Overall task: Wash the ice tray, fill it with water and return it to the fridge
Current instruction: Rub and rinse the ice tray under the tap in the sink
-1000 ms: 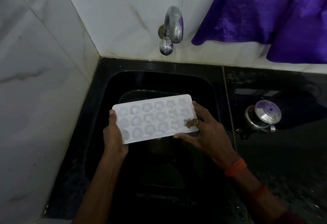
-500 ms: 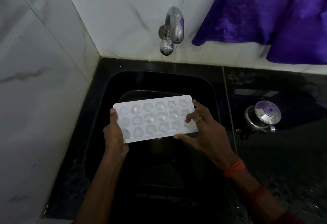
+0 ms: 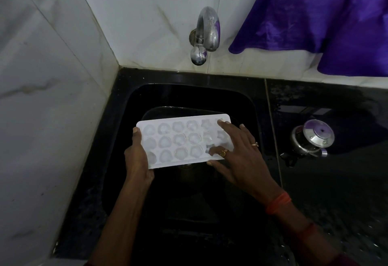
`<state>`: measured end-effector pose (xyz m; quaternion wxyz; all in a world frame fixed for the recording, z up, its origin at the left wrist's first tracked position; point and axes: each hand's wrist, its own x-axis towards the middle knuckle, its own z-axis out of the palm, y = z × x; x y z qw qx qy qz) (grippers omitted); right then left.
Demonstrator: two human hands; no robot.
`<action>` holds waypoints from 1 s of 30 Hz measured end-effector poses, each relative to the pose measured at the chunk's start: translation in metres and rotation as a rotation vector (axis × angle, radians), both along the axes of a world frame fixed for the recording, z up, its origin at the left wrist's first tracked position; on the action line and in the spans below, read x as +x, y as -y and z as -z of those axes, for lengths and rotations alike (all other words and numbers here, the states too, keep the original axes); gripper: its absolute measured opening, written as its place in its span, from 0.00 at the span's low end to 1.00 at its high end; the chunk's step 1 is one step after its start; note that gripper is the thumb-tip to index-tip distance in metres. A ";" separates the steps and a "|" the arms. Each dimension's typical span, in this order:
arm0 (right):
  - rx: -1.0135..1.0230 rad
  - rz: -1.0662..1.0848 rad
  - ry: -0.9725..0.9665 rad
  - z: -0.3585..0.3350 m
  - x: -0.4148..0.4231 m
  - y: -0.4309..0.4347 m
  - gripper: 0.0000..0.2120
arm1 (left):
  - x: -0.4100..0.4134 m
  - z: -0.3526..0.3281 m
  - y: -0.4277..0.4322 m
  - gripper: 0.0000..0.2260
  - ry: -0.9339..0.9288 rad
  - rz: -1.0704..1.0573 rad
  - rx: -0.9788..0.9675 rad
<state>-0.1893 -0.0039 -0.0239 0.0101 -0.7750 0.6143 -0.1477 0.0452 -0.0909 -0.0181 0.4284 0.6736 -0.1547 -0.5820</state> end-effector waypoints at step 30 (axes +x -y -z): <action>-0.132 -0.013 -0.023 -0.008 0.006 0.008 0.15 | 0.002 -0.002 0.003 0.19 0.023 0.007 -0.023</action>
